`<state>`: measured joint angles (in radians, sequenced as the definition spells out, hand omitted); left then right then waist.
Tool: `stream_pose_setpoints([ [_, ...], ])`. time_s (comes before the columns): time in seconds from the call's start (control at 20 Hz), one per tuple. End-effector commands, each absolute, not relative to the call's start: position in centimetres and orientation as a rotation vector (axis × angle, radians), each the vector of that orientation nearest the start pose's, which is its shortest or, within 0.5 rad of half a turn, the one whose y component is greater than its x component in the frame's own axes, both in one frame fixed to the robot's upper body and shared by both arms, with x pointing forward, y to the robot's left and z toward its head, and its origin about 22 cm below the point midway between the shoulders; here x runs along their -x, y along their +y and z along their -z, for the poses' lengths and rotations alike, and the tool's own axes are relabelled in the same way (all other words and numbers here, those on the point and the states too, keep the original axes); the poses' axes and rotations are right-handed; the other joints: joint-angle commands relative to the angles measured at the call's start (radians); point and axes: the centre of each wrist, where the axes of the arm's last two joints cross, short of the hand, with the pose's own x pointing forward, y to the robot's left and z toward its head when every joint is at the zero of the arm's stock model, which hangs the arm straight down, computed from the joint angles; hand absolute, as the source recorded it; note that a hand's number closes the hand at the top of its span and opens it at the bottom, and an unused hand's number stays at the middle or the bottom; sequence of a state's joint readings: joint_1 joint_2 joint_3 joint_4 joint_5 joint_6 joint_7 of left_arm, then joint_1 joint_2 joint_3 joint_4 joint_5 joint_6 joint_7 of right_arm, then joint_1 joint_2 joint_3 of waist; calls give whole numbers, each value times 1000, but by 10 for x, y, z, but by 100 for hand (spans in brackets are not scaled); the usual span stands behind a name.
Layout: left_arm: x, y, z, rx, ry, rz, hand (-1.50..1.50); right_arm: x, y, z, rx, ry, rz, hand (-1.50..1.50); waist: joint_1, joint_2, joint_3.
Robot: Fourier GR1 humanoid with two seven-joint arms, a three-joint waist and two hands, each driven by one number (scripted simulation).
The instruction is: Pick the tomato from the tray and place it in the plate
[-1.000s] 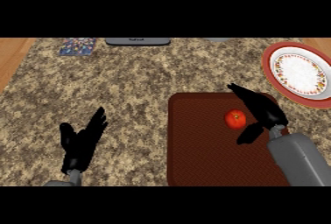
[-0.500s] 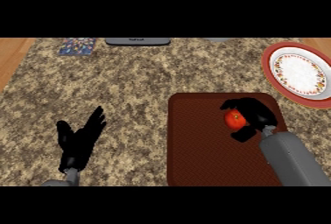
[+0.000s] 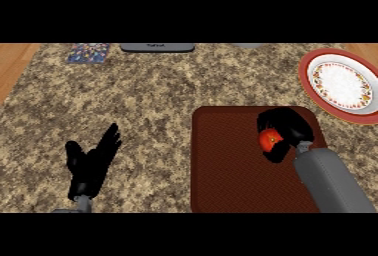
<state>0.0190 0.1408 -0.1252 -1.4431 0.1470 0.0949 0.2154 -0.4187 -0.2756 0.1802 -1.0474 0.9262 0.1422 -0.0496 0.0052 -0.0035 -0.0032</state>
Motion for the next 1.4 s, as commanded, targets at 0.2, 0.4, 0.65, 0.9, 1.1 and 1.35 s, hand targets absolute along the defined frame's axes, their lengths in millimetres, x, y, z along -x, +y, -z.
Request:
stream_pose_setpoints([
  [0.2,-239,232,26,11,-1208,58,0,-383,-184,-33,982,-958,-650,150,45,20,1],
  [0.4,-241,225,29,30,-1203,84,0,-405,-155,-80,1221,-1148,-361,150,67,27,2],
  [0.65,-246,229,23,39,-1218,75,0,-426,-138,-109,1444,-1192,-133,150,82,30,2],
  [0.9,-249,227,19,23,-1217,57,0,-430,-127,-106,1476,-1207,126,150,44,18,3],
  [1.1,-241,217,31,40,-1194,32,0,-435,-164,-99,1478,-1209,298,150,32,20,4],
  [1.35,-250,227,27,0,-1204,26,0,-435,-200,-86,1547,-1259,413,150,19,16,4],
])
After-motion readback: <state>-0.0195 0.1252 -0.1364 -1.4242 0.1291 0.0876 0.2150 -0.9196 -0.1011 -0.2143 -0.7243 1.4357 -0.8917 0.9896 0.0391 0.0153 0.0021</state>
